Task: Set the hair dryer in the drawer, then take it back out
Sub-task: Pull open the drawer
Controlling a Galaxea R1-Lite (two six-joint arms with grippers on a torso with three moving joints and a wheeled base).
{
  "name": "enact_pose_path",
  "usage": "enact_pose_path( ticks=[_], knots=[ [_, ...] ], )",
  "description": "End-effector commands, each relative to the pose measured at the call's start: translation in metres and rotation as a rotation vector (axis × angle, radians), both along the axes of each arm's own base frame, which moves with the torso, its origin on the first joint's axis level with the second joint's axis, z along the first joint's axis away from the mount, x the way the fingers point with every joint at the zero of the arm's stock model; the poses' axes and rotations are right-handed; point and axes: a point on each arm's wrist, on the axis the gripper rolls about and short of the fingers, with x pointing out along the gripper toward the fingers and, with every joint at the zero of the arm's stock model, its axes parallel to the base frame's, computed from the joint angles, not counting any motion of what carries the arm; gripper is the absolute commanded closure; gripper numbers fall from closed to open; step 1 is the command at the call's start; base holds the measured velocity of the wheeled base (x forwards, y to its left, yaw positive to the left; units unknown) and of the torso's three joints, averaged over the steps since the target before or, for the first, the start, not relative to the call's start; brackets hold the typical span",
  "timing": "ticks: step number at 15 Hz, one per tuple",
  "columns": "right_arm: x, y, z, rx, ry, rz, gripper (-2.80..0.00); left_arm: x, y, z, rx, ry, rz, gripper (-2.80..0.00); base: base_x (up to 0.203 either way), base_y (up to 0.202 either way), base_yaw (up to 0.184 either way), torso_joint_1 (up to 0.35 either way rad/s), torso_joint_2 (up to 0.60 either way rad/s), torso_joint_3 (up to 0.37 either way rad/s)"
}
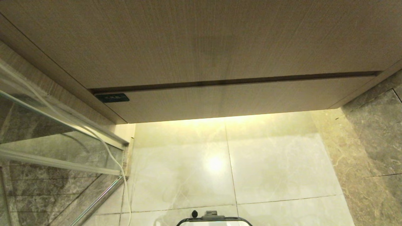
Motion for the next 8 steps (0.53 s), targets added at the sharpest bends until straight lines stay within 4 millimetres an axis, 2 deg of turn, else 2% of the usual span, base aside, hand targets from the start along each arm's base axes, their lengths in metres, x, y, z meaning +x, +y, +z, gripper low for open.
enact_pose_path(
  ticks=[1,6,7,8],
  knots=[
    [0.000,0.000,0.000,-0.001,0.001,0.001,0.00,0.000,0.000,0.000,0.000,0.001,0.000,0.00,0.000,0.000,0.000,0.000,0.00,0.000],
    [0.000,0.000,0.002,-0.016,-0.017,0.000,0.00,0.000,0.000,0.000,0.000,0.001,0.000,0.00,0.000,0.000,0.000,0.000,0.00,0.000],
    [-0.002,0.000,0.010,-0.018,-0.036,0.008,0.00,0.000,0.000,0.000,0.000,0.001,0.000,0.00,0.000,0.000,0.000,0.000,0.00,0.000],
    [-0.007,0.001,0.029,-0.017,-0.066,0.030,0.00,0.000,0.000,0.000,0.000,0.000,0.000,0.00,0.000,0.000,0.000,0.000,0.00,0.000]
  ],
)
